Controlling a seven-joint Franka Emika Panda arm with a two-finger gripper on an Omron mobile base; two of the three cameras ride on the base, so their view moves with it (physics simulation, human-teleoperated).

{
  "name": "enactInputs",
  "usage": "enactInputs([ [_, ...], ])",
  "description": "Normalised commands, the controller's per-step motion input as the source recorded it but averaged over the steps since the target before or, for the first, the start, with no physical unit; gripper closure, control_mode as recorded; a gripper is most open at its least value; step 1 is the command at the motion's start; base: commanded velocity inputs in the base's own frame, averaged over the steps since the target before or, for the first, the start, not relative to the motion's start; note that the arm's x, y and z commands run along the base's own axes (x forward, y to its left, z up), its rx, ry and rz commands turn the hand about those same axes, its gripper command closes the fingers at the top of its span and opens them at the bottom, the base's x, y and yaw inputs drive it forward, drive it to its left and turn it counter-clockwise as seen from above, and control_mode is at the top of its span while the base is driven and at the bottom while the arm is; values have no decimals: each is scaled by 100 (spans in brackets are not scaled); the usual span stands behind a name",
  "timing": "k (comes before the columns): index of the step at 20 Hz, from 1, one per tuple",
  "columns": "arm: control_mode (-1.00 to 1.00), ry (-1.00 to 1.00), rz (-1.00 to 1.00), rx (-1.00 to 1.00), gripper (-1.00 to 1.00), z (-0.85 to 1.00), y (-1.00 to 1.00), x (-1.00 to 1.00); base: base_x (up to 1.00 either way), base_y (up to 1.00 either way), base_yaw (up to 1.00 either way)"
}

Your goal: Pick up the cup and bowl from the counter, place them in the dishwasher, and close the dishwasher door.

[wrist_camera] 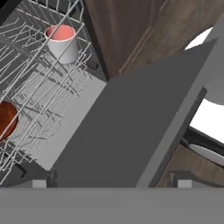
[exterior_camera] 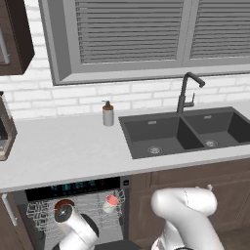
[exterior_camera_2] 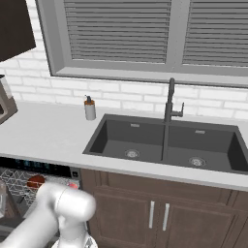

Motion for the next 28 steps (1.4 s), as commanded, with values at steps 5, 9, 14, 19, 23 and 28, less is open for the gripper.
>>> enactInputs([
  [5,-100,21,24,-12,-100,88,26,-51,0,0,0],
  [9,-100,23,31,-33,-100,49,15,-6,0,0,0],
  [14,-100,11,37,-49,-100,14,2,-9,0,0,0],
  [19,-100,8,44,-54,-100,0,0,-28,0,0,0],
  [23,-100,9,48,-47,-100,0,0,-60,0,0,0],
  [28,-100,5,49,-37,-100,-1,-2,-73,0,0,0],
])
